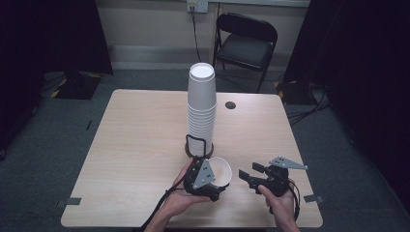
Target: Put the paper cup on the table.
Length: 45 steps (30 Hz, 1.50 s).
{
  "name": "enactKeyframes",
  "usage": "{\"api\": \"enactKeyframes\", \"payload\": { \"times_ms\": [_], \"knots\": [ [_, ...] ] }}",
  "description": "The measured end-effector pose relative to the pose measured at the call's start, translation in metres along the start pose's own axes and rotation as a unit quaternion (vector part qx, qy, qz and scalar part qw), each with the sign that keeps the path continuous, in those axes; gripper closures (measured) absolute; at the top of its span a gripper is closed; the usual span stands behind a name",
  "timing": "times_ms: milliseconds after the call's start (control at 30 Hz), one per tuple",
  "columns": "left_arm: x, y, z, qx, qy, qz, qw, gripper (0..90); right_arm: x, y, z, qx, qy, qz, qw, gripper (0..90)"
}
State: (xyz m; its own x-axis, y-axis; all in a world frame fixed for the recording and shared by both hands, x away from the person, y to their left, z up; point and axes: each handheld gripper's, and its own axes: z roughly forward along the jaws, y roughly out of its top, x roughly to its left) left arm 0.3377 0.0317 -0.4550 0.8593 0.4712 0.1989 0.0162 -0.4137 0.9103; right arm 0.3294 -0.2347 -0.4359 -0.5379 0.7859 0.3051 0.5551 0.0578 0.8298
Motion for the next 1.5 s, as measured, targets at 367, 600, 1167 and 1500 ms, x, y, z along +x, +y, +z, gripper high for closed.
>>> {"api": "enactKeyframes", "payload": {
  "times_ms": [367,600,1167,1500],
  "knots": [
    [0.029,-0.008,-0.035,-0.013,0.052,-0.068,0.9962,8.8,-0.005,-0.005,0.003,0.019,-0.025,-0.010,0.9995,13.6],
    [0.049,-0.008,-0.056,-0.021,0.087,-0.091,0.9918,8.7,-0.006,-0.009,0.001,0.031,-0.034,-0.011,0.9989,13.6],
    [0.090,-0.019,-0.081,-0.034,0.149,-0.164,0.9744,8.6,-0.010,-0.013,0.003,0.047,-0.050,-0.017,0.9975,13.9],
    [0.121,-0.022,-0.092,-0.040,0.206,-0.184,0.9603,8.6,-0.010,-0.014,0.003,0.048,-0.053,-0.020,0.9972,13.9]
  ]
}}
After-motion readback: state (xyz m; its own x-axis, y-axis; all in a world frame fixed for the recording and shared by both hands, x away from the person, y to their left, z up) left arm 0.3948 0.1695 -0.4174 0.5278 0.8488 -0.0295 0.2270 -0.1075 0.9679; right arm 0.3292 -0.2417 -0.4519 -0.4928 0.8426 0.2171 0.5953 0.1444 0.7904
